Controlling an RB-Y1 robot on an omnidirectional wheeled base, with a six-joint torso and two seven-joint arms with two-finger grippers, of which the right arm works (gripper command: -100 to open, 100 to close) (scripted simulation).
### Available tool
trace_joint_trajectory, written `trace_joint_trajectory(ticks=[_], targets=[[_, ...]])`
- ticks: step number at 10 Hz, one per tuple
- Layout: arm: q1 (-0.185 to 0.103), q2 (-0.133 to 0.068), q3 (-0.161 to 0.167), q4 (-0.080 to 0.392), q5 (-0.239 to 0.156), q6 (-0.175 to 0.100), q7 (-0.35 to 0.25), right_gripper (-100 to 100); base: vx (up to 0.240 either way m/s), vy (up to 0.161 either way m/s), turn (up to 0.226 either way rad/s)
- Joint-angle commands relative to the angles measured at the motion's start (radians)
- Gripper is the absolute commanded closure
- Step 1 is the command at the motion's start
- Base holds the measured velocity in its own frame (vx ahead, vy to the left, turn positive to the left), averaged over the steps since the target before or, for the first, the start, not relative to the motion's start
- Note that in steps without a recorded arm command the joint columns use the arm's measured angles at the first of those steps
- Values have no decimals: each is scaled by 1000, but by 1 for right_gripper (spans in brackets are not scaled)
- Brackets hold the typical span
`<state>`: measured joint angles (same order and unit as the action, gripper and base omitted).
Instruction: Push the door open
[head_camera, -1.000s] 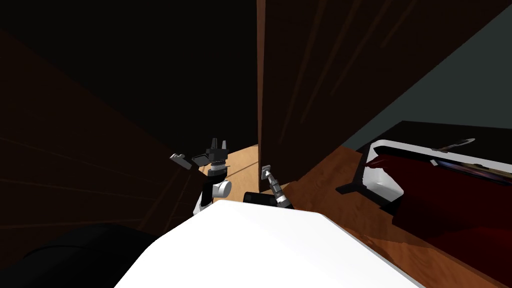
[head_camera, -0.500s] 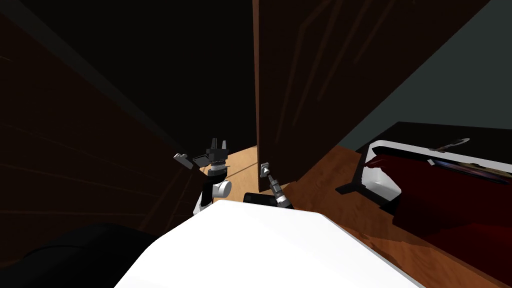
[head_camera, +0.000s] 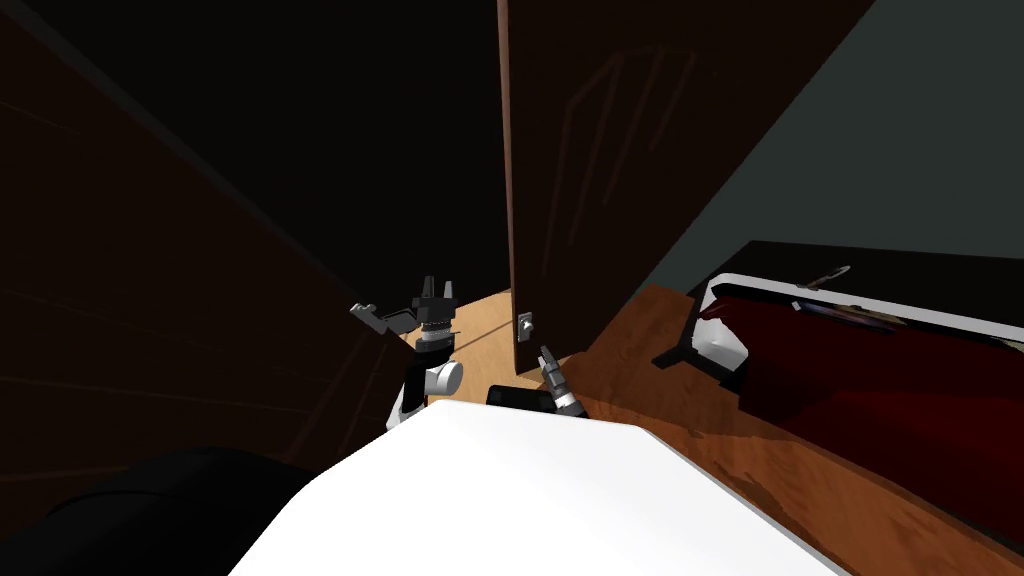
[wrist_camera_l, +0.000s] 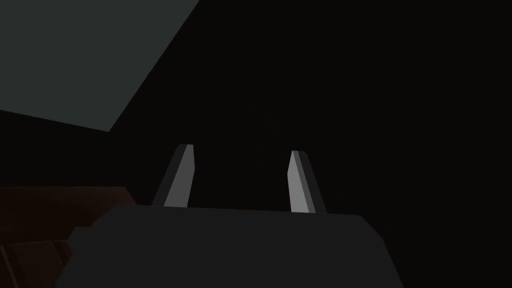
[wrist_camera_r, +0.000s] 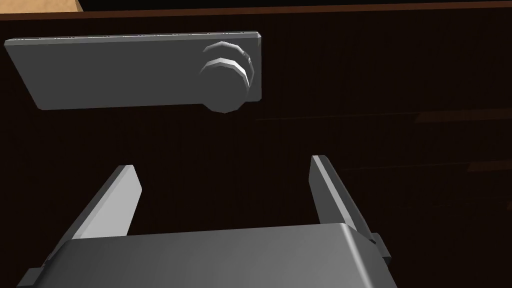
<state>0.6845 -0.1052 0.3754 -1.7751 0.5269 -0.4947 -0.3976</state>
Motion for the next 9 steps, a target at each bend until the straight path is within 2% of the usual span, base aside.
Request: trace_joint_trajectory(ticks=[1,3,7,8,9], targets=[[-13,5,-2,7,-3,7,4,-100,65,35,42],[-21,9,-4,11,-4,12,6,-100,145,60,15],[-55,27,-10,29,-12,30,15,-100,204,76,28],[-49,25,-7,26,-10,28,15,-100,78,38,1],[-49,25,-7,26,-10,28,15,100,-10,-4,-3]])
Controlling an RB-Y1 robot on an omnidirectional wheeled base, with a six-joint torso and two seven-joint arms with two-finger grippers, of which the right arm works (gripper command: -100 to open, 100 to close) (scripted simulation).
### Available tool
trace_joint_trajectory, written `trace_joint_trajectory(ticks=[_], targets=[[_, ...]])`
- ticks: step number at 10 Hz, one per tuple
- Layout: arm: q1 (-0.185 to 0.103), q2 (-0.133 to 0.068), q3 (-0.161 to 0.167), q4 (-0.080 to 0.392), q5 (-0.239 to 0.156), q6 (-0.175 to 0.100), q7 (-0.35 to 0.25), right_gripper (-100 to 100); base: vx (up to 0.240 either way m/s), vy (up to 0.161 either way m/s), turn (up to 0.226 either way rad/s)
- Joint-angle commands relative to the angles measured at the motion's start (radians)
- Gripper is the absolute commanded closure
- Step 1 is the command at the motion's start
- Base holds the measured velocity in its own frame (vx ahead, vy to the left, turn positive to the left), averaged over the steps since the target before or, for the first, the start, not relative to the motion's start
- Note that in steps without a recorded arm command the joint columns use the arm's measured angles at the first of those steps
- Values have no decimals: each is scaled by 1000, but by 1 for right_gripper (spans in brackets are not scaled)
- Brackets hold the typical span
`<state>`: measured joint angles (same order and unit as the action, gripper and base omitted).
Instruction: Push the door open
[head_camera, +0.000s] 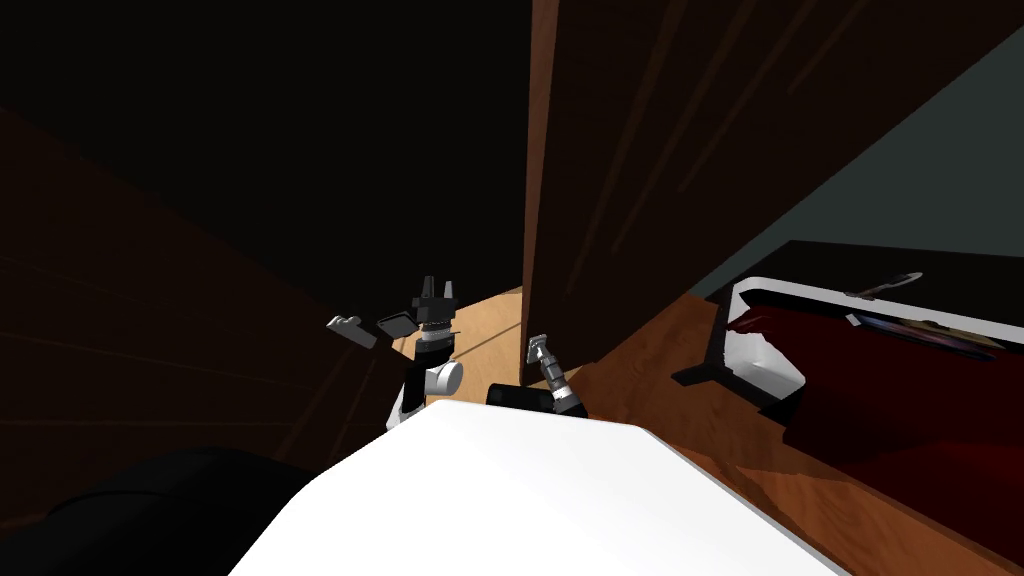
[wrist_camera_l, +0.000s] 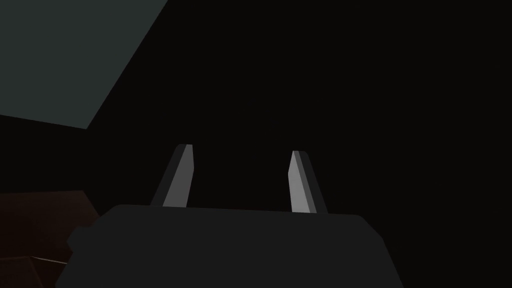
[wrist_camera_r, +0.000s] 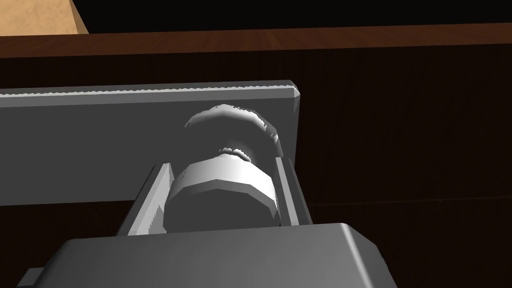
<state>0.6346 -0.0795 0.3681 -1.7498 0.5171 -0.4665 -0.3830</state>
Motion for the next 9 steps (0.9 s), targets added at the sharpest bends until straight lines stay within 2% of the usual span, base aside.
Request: trace_joint_trajectory(ticks=[1,5,9], targets=[[1,0,0,0,0,-1,0,100,-25,-15,8],[1,0,0,0,0,-1,0,100,-13,-6,1],[-27,2,-36,13,-20,18,12,100,146,88,-55]])
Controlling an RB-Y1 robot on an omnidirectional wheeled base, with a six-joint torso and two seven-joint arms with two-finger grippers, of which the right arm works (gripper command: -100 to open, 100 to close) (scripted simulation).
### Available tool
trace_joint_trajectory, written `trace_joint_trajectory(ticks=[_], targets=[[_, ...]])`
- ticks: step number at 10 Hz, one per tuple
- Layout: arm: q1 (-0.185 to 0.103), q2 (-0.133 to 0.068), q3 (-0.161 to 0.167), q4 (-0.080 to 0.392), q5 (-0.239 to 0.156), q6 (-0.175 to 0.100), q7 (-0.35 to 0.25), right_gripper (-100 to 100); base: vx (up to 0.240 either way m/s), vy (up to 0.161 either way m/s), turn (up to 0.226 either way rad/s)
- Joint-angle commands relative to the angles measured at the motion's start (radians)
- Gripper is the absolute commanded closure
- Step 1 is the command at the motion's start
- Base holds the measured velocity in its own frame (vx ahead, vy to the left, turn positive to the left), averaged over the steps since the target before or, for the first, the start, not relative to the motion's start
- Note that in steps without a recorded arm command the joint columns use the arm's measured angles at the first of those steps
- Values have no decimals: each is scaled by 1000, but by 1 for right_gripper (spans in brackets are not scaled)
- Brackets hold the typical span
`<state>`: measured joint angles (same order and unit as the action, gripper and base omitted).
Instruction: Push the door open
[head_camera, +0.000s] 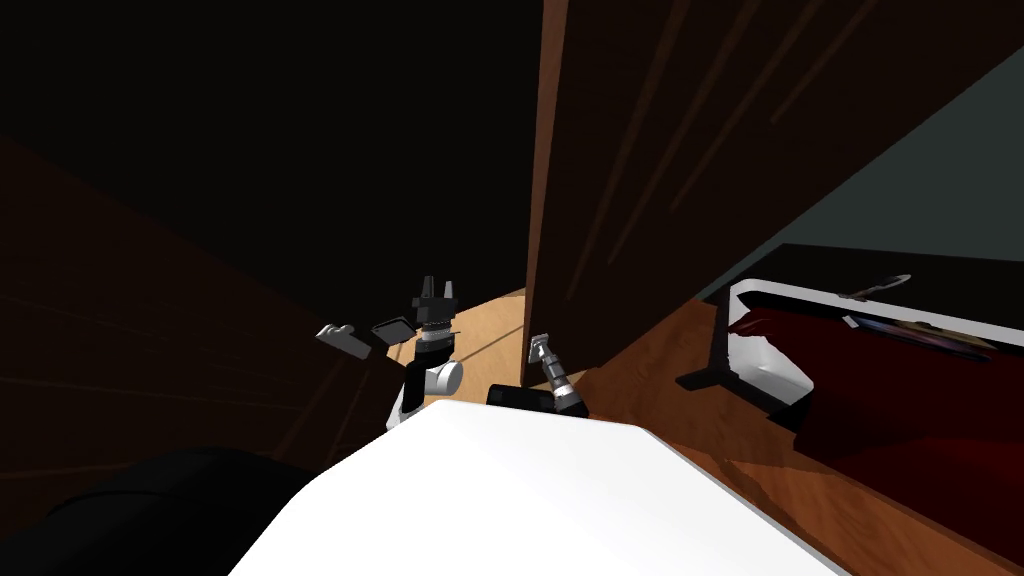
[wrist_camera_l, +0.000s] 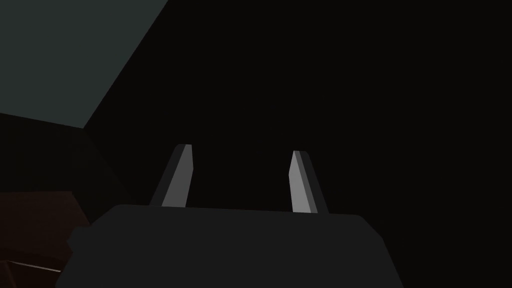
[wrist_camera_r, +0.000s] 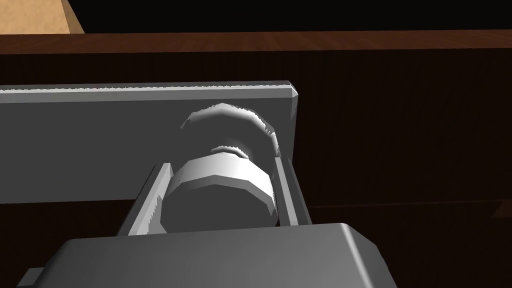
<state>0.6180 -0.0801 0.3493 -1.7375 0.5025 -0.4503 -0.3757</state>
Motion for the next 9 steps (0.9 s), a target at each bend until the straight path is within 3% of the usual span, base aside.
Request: trace_joint_trajectory(ticks=[1,9], targets=[[-19,3,-29,5,-13,7,9,100,191,158,-86],[-94,36,-139,41,-77,57,45,100,167,149,-101]])
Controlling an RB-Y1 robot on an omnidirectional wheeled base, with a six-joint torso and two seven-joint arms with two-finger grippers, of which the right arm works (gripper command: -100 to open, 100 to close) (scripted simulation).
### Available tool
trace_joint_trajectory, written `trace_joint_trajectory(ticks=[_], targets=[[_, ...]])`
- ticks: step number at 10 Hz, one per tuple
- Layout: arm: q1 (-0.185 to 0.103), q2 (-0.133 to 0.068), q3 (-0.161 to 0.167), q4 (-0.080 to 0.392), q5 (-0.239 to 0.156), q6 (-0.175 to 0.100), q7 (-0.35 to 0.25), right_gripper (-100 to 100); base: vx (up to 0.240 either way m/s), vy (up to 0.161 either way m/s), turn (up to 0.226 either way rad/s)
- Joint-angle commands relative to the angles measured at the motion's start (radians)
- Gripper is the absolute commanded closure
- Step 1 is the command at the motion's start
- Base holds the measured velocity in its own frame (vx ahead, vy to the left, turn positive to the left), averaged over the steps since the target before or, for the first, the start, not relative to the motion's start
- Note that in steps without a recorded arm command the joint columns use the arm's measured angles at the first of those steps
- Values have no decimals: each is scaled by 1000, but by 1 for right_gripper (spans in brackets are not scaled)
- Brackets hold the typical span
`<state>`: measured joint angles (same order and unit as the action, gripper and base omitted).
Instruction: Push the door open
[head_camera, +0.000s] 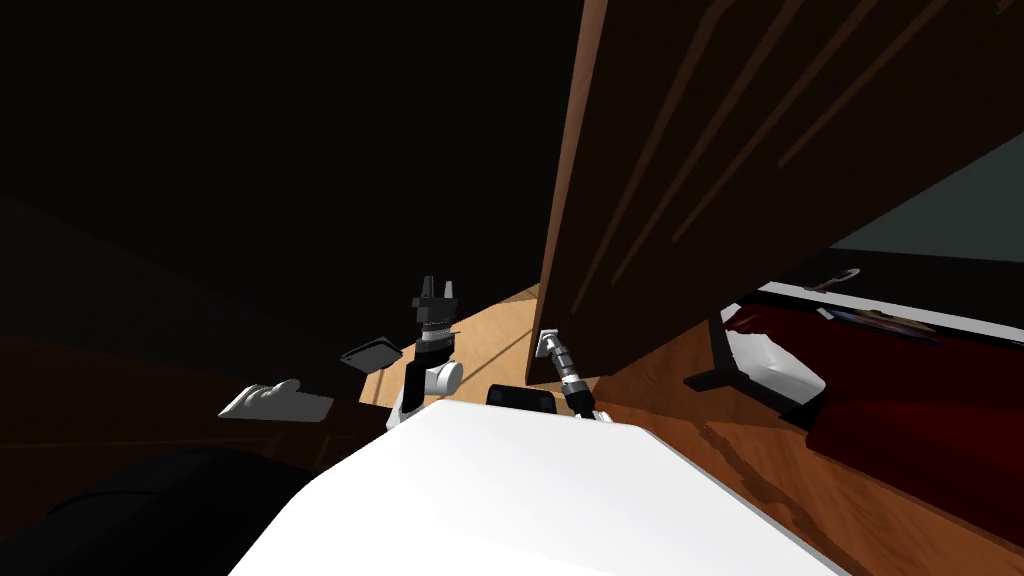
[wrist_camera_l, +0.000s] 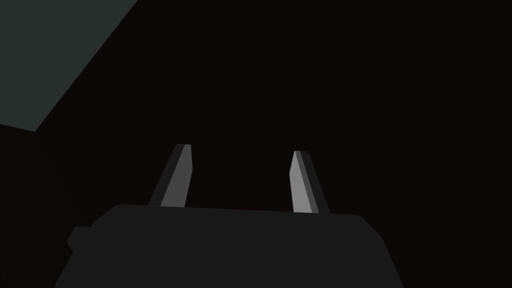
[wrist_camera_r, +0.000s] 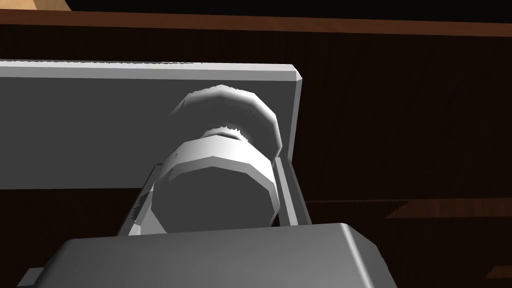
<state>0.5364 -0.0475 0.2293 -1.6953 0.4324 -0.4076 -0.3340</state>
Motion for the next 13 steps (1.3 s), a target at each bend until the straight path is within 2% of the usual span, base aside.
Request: trace_joint_trajectory(ticks=[1,4,7,11,12,13], targets=[[-24,12,-35,5,-16,22,9,100,157,158,-138],[-45,31,-66,15,-34,36,19,100,133,125,-76],[-72,60,-105,28,-57,53,32,100,157,163,-113],[-93,91,-135,38,-74,67,42,100,152,110,-61],[-89,85,-138,37,-72,68,43,100,74,30,-29],[-91,58,-155,36,-78,69,42,100,123,59,-60]])
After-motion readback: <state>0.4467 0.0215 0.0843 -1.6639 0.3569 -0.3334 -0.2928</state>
